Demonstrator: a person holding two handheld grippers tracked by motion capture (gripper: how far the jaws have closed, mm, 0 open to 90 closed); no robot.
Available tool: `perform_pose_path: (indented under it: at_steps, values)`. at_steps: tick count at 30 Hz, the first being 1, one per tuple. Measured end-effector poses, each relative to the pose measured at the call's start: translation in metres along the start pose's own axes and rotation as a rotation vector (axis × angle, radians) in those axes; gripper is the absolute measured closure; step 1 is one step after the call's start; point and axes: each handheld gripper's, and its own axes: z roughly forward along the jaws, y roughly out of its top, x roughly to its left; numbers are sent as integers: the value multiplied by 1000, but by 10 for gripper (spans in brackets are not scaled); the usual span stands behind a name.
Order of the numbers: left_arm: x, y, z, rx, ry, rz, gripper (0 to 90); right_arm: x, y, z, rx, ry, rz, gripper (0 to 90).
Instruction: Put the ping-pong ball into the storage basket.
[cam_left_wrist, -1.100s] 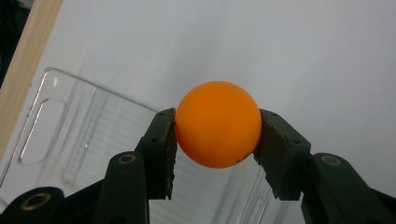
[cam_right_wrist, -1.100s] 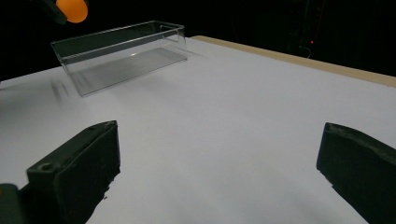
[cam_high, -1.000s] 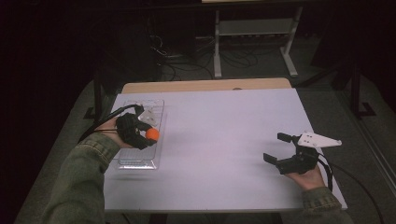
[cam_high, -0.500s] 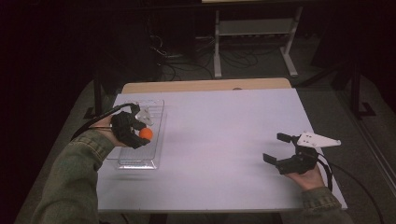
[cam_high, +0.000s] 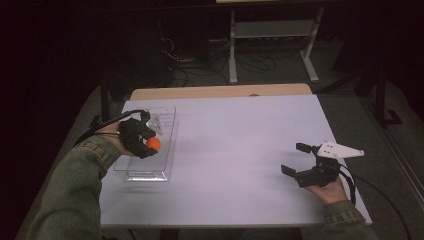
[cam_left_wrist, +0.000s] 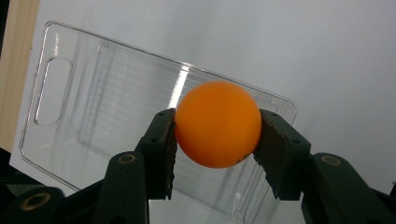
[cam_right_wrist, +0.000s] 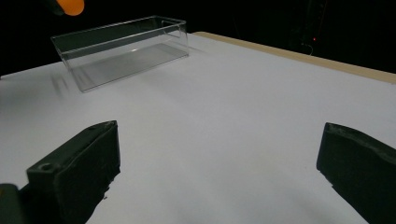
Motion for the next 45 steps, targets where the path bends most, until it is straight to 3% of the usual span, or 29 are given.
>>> perform_pose_path:
  at_steps: [7, 19, 45]
  values:
    - [2, -2, 2, 21, -3, 4, 507, 0, 0, 0, 4, -1, 0, 0]
    - [3, -2, 4, 17, -7, 2, 507, 0, -1, 0, 7, -1, -1, 0]
    - [-1, -7, 25, 43, -37, 9, 507, 1, -2, 1, 15, -2, -9, 0]
